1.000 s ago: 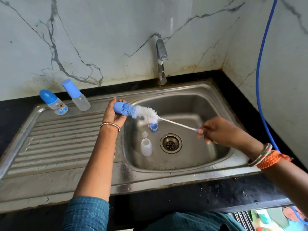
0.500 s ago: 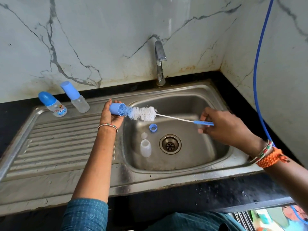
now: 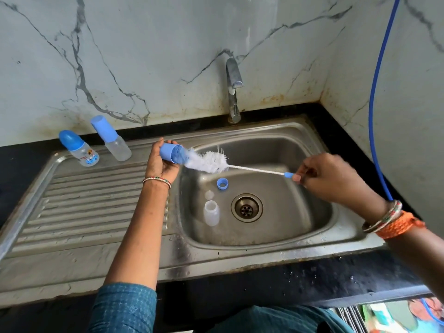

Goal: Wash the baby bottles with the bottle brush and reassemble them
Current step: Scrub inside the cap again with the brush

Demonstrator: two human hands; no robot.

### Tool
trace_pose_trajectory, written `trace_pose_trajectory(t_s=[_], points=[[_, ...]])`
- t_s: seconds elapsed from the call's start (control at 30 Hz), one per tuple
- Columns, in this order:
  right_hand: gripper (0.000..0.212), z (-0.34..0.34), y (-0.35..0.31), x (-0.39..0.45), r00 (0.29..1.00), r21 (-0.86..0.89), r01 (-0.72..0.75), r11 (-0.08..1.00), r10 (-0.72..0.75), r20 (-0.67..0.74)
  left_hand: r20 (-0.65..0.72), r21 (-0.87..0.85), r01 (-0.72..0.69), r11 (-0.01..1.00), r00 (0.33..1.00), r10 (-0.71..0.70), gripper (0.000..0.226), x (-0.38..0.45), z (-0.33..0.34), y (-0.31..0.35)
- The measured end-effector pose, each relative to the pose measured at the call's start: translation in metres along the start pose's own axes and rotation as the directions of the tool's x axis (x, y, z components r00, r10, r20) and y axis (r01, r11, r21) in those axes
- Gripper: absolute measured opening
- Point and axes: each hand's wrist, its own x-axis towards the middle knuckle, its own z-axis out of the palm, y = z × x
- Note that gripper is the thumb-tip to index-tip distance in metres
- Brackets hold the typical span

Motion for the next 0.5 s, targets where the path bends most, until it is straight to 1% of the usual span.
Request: trace_pose_trajectory(t_s=[0.03,0.07,0.1,0.13,0.17,0.2,0.23,0.27,0.33,0.37,0.4,0.43,0.47,0.5], points=[[0.031,-0.001,0.0,0.001,0.989,0.153,-0.068,0.986,0.046,0.141,0.022,-0.013,0.002,1.0,1.0,-0.002,0.024,-0.001,0.001,0.0],[0.041,-0.001,0.001,0.0,0.966,0.237,-0.136,0.962,0.077,0.246,0.045,-0.033,0.007,0.999,0.999,-0.006,0.023,-0.001,0.001,0.0],[0.045,-0.001,0.001,-0.001,0.953,0.244,-0.158,0.957,0.083,0.291,0.064,-0.047,0.011,0.999,0.998,-0.008,0.022,-0.001,0.002,0.0],[0.045,0.0,0.003,-0.001,0.957,0.203,-0.128,0.971,0.066,0.284,0.075,-0.052,0.012,0.999,0.997,-0.008,0.021,-0.001,0.001,0.0],[0.04,0.001,0.004,-0.002,0.972,0.116,-0.06,0.991,0.032,0.232,0.072,-0.053,0.009,0.999,0.997,-0.005,0.019,0.0,0.001,0.001],[0.031,0.002,0.005,-0.003,0.986,-0.015,0.019,1.0,-0.016,0.167,0.061,-0.057,0.006,0.998,0.998,-0.002,0.018,0.001,0.0,0.001],[0.022,0.003,0.005,-0.005,0.995,-0.147,0.057,0.988,-0.043,0.094,0.047,-0.064,0.004,0.998,0.999,-0.001,0.017,0.003,-0.002,0.002],[0.017,0.004,0.003,-0.008,0.998,-0.222,0.061,0.973,-0.06,0.011,0.037,-0.072,0.003,0.997,0.999,0.0,0.017,0.003,-0.003,0.002],[0.011,0.005,0.002,-0.009,0.987,-0.184,0.064,0.981,-0.09,-0.136,0.035,-0.081,0.004,0.997,0.999,-0.001,0.018,0.004,-0.003,0.002],[0.006,0.005,0.003,-0.007,0.984,-0.147,0.067,0.987,-0.09,-0.152,0.038,-0.079,0.005,0.997,0.999,-0.002,0.018,0.003,-0.003,0.002],[0.005,0.003,0.004,-0.003,0.994,-0.1,0.056,0.993,-0.066,-0.09,0.044,-0.071,0.004,0.997,0.999,-0.001,0.018,0.002,-0.003,0.001],[0.015,0.002,0.006,0.002,0.999,-0.02,0.02,1.0,-0.019,0.035,0.052,-0.057,0.0,0.998,0.999,0.003,0.018,0.002,-0.004,0.001],[0.026,0.001,0.006,0.004,0.982,0.087,-0.054,0.995,0.037,0.186,0.06,-0.04,-0.005,0.999,0.998,0.007,0.018,0.001,-0.004,0.001],[0.035,0.0,0.006,0.004,0.949,0.196,-0.138,0.971,0.073,0.308,0.066,-0.027,-0.008,1.0,0.998,0.01,0.018,0.002,-0.004,0.001]])
